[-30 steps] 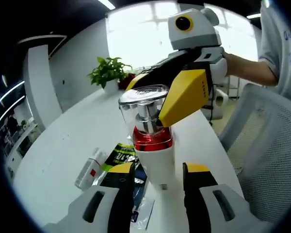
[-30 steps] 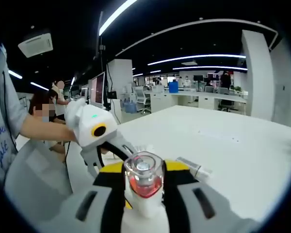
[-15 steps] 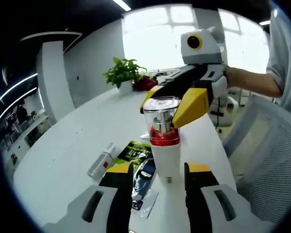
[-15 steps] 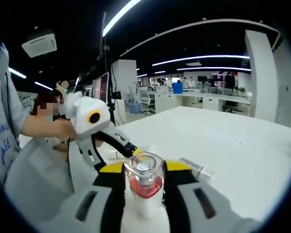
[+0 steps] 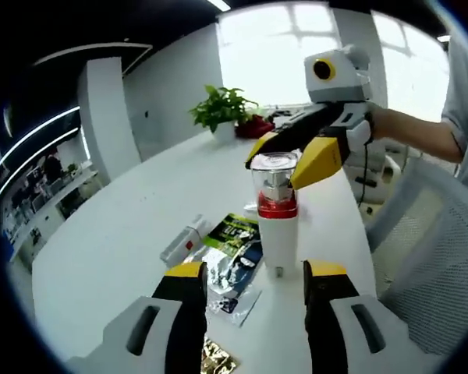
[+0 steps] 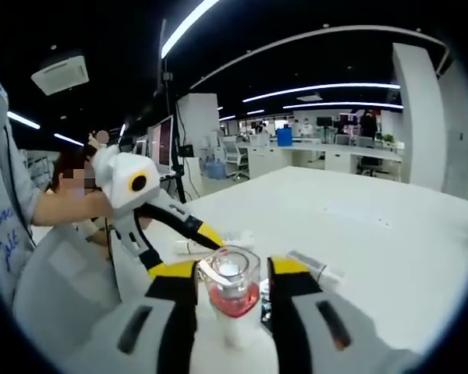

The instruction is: Arrange the skincare products in the storage area until every visible bottle or jar stands upright without overlapping.

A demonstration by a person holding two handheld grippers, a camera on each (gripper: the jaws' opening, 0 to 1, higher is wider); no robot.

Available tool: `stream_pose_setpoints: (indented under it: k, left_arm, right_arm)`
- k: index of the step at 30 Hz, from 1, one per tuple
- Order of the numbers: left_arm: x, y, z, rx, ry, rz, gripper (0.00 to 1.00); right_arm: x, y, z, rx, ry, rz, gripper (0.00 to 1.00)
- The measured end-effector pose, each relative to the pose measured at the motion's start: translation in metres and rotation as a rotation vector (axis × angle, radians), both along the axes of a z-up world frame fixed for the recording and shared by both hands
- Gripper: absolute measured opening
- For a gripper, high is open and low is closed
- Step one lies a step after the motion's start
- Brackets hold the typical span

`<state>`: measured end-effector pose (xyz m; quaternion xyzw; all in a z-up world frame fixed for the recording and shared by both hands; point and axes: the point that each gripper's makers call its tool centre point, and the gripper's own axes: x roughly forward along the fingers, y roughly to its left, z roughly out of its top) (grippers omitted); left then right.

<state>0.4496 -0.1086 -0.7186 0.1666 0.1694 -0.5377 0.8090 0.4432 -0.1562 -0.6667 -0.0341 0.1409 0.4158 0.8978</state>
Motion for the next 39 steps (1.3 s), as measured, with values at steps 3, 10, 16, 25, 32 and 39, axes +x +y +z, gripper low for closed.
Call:
stream_pose_setpoints:
  k: [3, 10, 16, 25, 32, 39]
  left_arm:
    - [0.001, 0.006, 0.006, -0.022, 0.017, 0.036, 0.49]
    - [0.002, 0.021, 0.015, -0.025, 0.006, 0.109, 0.58]
    - [0.000, 0.035, 0.015, -0.017, 0.021, 0.178, 0.65]
    - [0.001, 0.054, 0.022, -0.027, 0.048, 0.309, 0.80]
    - [-0.003, 0.065, 0.027, -0.050, 0.079, 0.370, 0.89]
    - [-0.009, 0.074, 0.026, -0.016, 0.086, 0.401, 0.97]
  right_arm:
    - [-0.002, -0.003, 0.001, -0.018, 0.006, -0.014, 0.42]
    - [-0.005, -0.008, 0.006, -0.026, 0.019, -0.058, 0.56]
    - [-0.012, -0.012, 0.006, -0.079, 0.030, -0.083, 0.65]
    - [-0.014, -0.026, -0.006, -0.136, 0.060, -0.140, 0.81]
    - [-0.021, -0.036, -0.020, -0.234, 0.099, -0.168, 0.89]
    - [-0.022, -0.041, -0.020, -0.236, 0.105, -0.193, 0.93]
